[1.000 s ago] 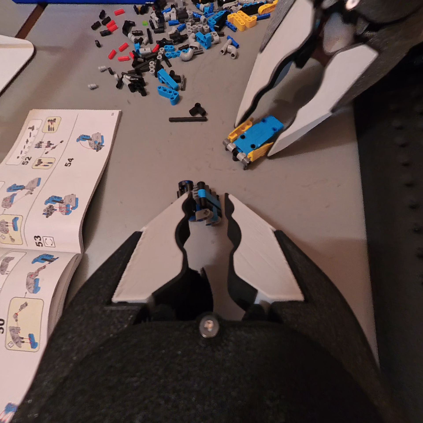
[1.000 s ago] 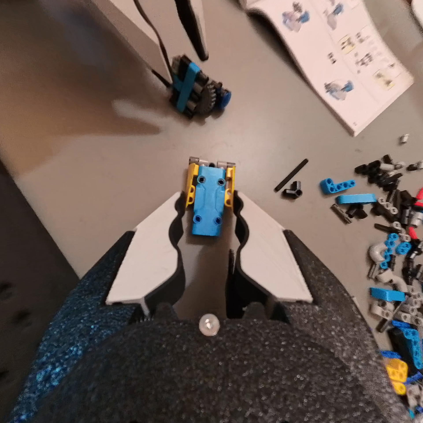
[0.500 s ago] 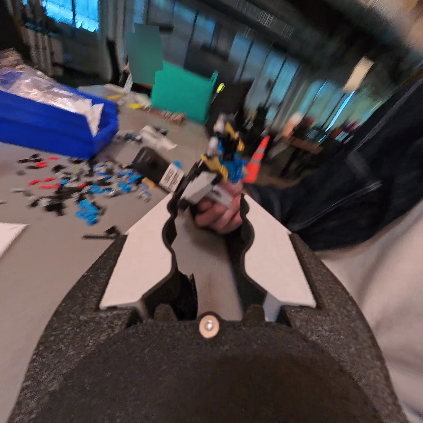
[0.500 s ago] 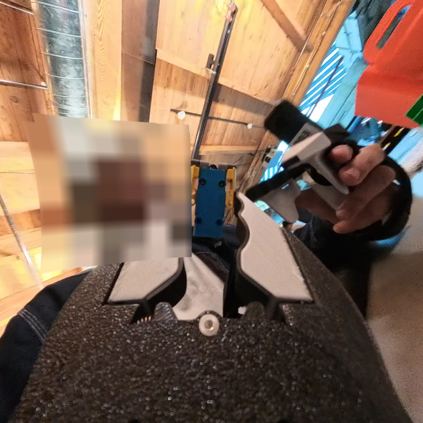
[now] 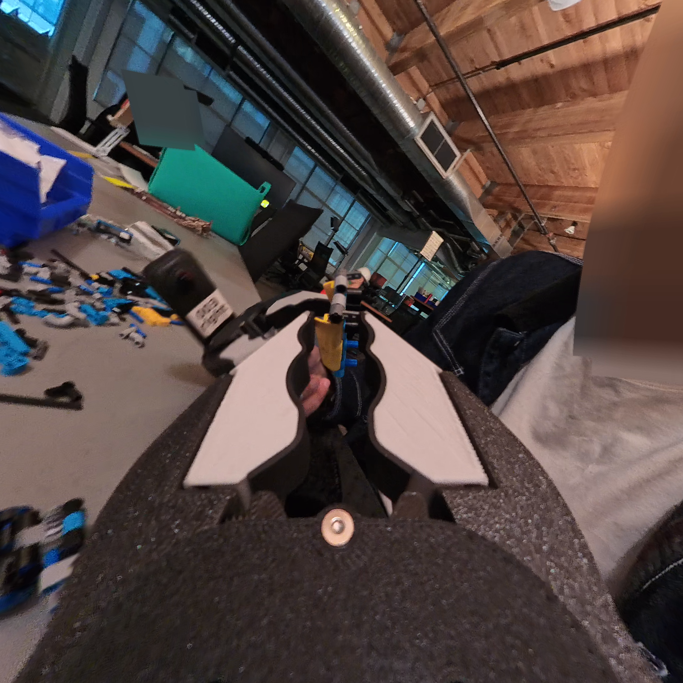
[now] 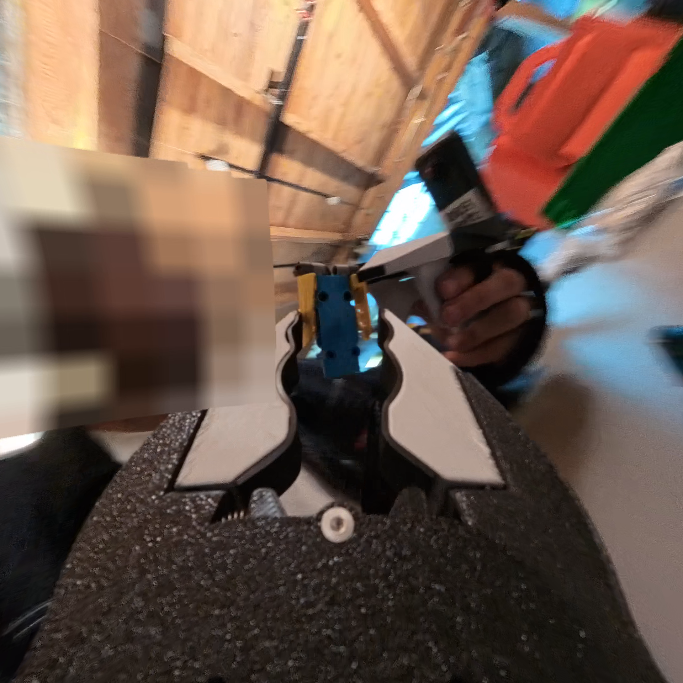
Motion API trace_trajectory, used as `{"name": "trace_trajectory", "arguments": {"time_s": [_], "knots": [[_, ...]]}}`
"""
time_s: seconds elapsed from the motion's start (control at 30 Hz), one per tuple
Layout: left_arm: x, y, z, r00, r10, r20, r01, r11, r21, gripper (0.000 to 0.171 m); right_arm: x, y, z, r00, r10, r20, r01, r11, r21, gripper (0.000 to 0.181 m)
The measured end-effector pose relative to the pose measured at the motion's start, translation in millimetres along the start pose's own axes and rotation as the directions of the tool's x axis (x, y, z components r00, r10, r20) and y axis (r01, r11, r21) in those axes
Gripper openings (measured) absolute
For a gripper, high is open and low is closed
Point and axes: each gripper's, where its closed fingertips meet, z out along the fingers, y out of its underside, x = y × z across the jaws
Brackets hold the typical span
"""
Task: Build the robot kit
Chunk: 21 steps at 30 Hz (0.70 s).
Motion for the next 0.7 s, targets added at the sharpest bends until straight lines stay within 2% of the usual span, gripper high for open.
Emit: {"name": "trace_trajectory", "arguments": {"time_s": [0.03, 0.07, 0.13, 0.2, 0.3, 0.33, 0.37, 0.4, 0.6, 0.7], "knots": [[-6.2, -1.6, -3.6, 1.000, -0.015, 0.025, 0.015, 1.000, 0.008, 0.023, 9.1, -7.4, -7.8, 0.991, -0.079, -0.110, 0.080, 0.997, 0.006, 0.039], [-11.4, -3.0, -6.5, 0.999, -0.032, 0.043, 0.032, 0.999, 0.016, 0.023, 13.7, -16.0, -14.7, 0.970, -0.150, -0.191, 0.156, 0.988, 0.016, 0.039], [-21.5, -0.5, -8.8, 0.995, -0.065, 0.080, 0.065, 0.998, 0.007, 0.023, 14.4, -20.1, -19.1, 0.931, -0.249, -0.266, 0.256, 0.967, -0.010, 0.033], [-31.4, 6.5, -8.4, 0.989, -0.076, 0.130, 0.079, 0.997, -0.019, 0.023, 20.4, -11.1, -17.7, 0.901, -0.304, -0.308, 0.289, 0.953, -0.094, 0.036], [-38.7, 11.7, -7.6, 0.983, -0.102, 0.156, 0.107, 0.994, -0.026, 0.022, 20.5, -4.3, -13.3, 0.913, -0.287, -0.290, 0.266, 0.958, -0.111, 0.037], [-38.7, 12.9, -7.1, 0.982, -0.109, 0.152, 0.115, 0.993, -0.030, 0.022, 22.6, -3.4, -13.5, 0.911, -0.284, -0.299, 0.261, 0.958, -0.117, 0.028], [-40.5, 14.1, -7.3, 0.980, -0.112, 0.162, 0.119, 0.992, -0.034, 0.022, 24.8, -2.8, -14.9, 0.894, -0.317, -0.317, 0.288, 0.948, -0.135, 0.016], [-42.5, 14.9, -7.9, 0.979, -0.111, 0.173, 0.119, 0.992, -0.036, 0.023, 27.0, -3.3, -16.9, 0.869, -0.352, -0.348, 0.318, 0.936, -0.153, 0.014], [-48.0, 17.4, -9.3, 0.972, -0.140, 0.189, 0.149, 0.988, -0.035, 0.023, 39.8, -1.5, -24.7, 0.714, -0.522, -0.466, 0.437, 0.853, -0.287, 0.012], [-46.1, 15.7, -8.6, 0.973, -0.157, 0.168, 0.163, 0.986, -0.022, 0.023, 34.6, -3.0, -23.0, 0.749, -0.490, -0.446, 0.423, 0.871, -0.248, 0.011]]}}
